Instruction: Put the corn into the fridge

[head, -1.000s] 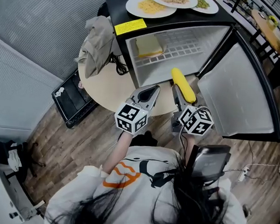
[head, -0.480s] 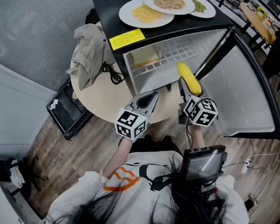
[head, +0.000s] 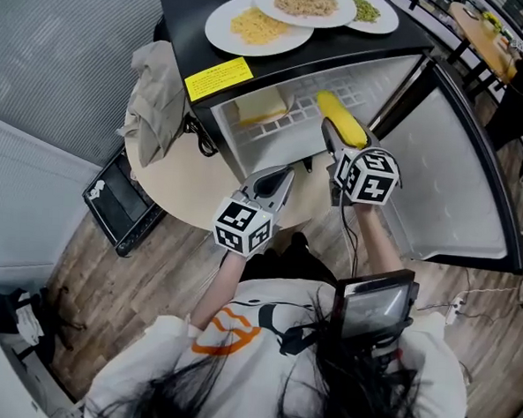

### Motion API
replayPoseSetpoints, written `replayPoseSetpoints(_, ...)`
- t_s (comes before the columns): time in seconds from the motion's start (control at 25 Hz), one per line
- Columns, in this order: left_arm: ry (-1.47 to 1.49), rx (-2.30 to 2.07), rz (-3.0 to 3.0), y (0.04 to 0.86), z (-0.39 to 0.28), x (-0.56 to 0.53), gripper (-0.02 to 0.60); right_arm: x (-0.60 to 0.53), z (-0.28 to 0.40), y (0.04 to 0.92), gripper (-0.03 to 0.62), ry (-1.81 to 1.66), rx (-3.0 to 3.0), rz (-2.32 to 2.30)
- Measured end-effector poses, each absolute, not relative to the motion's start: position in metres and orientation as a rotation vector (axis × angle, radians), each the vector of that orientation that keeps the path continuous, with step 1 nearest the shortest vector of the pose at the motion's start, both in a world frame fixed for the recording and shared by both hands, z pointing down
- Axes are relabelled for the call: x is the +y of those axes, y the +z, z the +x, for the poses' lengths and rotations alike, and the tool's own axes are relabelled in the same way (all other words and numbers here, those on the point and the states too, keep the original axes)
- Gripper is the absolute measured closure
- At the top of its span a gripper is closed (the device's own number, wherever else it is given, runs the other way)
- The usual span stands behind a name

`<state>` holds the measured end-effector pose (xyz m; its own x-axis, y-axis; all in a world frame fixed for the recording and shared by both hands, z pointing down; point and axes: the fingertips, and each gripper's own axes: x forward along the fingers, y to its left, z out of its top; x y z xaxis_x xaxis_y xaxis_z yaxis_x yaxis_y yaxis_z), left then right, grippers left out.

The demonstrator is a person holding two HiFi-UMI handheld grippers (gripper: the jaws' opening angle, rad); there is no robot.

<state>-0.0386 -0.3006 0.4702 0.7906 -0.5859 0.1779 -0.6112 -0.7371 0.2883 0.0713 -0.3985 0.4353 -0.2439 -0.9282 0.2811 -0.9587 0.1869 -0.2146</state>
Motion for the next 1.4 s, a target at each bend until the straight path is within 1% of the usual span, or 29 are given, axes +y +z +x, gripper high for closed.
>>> replayPoseSetpoints(0.24,0.088,-0.977,2.643,0.461,-0.030,-0.316,0.571,-0.432,0.066,0.445,0.336,0.494,-2.351,1.790)
replayPoseSetpoints(0.6,0.105,-1.085,2.606,0.464,-0.031,-0.331,0.571,-0.484,0.072,0.453,0.336,0.240,-2.208,1.728)
replayPoseSetpoints(0.76,0.109,-1.139,2.582,0.466,-0.037,-0.335,0.571,-0.500,0.074,0.457,0.336,0.192,-2.169,1.687)
replayPoseSetpoints(0.96,0.120,-1.166,2.574,0.466,-0.041,-0.335,0.571,-0.511,0.071,0.467,0.335,0.151,-2.137,1.604)
replayPoseSetpoints(1.24,0.129,-1.179,2.562,0.469,-0.048,-0.334,0.571,-0.517,0.071,0.474,0.336,0.137,-2.121,1.613)
replayPoseSetpoints(1.4,0.133,-1.171,2.560,0.471,-0.048,-0.333,0.571,-0.518,0.068,0.471,0.335,0.074,-2.114,1.606)
